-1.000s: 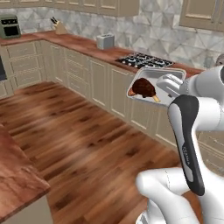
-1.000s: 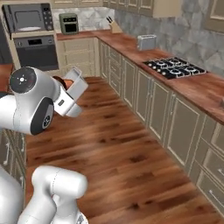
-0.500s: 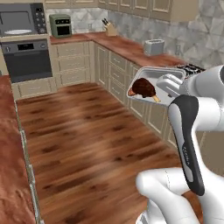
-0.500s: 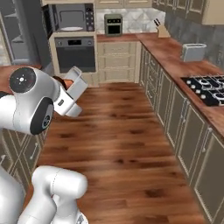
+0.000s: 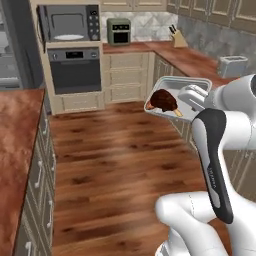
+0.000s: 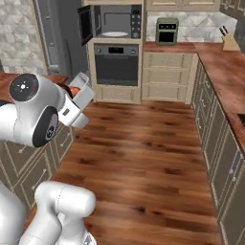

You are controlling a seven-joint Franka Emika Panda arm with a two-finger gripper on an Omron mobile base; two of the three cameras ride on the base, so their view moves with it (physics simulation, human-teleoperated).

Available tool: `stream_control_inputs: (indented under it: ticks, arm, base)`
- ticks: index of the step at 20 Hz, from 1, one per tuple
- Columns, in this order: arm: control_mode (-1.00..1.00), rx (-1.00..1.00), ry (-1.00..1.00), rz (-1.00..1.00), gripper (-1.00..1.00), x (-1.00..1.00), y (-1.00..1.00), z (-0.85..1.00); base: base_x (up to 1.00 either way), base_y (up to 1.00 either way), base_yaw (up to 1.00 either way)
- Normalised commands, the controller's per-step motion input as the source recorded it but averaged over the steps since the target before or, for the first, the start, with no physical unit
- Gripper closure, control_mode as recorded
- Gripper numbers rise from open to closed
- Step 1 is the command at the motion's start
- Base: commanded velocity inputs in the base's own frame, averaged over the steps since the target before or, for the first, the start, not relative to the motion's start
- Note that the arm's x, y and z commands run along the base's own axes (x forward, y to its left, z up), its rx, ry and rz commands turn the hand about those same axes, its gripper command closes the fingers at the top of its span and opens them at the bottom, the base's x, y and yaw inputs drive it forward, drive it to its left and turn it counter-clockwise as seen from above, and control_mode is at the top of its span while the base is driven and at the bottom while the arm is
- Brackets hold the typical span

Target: Place the tupperware containing the steak and sweet potato meal in the microwave. Close the microwave door and press the start button to reheat the meal.

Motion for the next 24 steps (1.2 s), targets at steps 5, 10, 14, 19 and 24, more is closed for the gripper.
stream_control_inputs:
  ticks: [5, 10, 14, 19, 24]
  arm:
    - [1.0, 0.0, 0.0, 0.0, 1.0, 0.0, 0.0, 0.0]
    - [1.0, 0.0, 0.0, 0.0, 1.0, 0.0, 0.0, 0.0]
    - [1.0, 0.0, 0.0, 0.0, 1.0, 0.0, 0.0, 0.0]
    - [1.0, 0.0, 0.0, 0.0, 1.0, 0.0, 0.0, 0.0]
    - [1.0, 0.0, 0.0, 0.0, 1.0, 0.0, 0.0, 0.0]
  base:
    - [1.0, -0.49, 0.41]
    - [1.0, -0.54, 0.36]
    - [1.0, -0.52, 0.28]
    - [1.0, -0.54, 0.11]
    - [1.0, -0.42, 0.0]
